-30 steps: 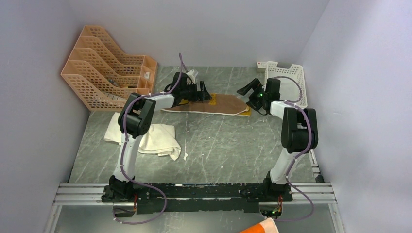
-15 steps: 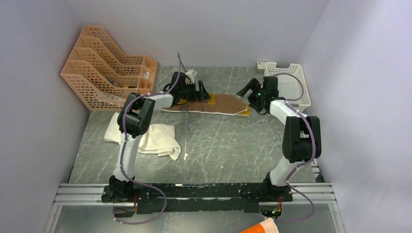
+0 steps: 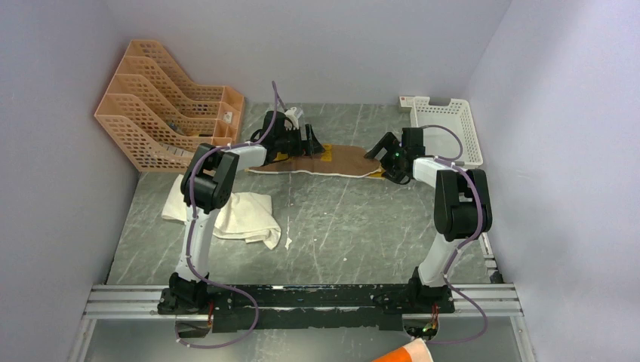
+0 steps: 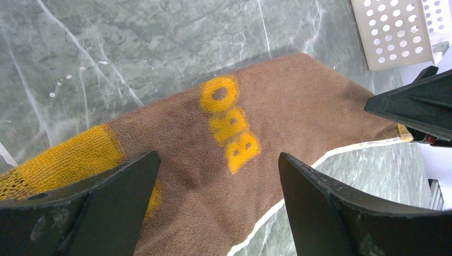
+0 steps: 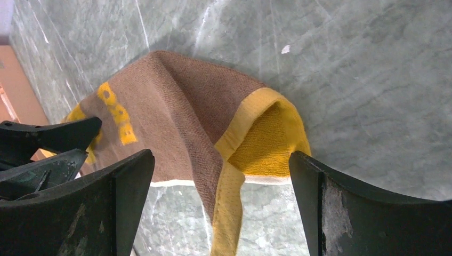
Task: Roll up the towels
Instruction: Fold the towel at the center of the board.
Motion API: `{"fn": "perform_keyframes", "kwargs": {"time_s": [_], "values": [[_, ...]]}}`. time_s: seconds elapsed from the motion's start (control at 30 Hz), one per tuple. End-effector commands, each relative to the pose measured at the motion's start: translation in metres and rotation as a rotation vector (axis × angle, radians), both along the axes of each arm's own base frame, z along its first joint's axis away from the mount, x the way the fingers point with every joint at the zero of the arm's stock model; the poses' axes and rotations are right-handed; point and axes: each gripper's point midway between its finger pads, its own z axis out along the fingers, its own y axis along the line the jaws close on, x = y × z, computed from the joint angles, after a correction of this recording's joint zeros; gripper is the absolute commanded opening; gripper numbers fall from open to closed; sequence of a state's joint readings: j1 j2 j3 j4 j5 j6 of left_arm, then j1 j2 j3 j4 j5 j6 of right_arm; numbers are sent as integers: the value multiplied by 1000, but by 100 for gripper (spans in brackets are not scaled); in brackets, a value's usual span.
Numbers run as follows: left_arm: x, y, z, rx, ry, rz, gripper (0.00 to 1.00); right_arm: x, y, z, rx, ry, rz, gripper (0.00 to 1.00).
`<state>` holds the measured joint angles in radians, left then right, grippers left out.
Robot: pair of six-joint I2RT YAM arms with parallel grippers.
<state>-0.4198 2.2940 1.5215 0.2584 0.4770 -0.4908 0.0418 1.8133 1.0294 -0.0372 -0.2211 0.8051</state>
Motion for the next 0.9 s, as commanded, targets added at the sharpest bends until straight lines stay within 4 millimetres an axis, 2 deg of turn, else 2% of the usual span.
{"fn": "perform_keyframes", "kwargs": {"time_s": [0.0, 0.2, 0.5, 0.63, 0.7, 0.77, 0.87], "values": [[-11, 20, -38, 62, 105, 28, 97, 12, 14, 2, 47, -42, 6, 100], [-12, 20, -40, 64, 108, 21, 97, 22, 22, 2, 81, -61, 5, 100], [-15, 19, -43, 65, 121, 9, 96, 47, 18, -11, 84, -65, -17, 99], [-17, 22, -44, 78, 120, 4, 97, 66, 9, -3, 79, -101, -43, 99], [-18, 23, -46, 78, 126, 3, 97, 78, 4, 7, 85, -135, -55, 99], [-20, 23, -48, 78, 132, -2, 96, 88, -2, 5, 100, -147, -75, 99], [-22, 23, -52, 81, 142, -8, 97, 104, -14, 19, 136, -201, -110, 99]]}}
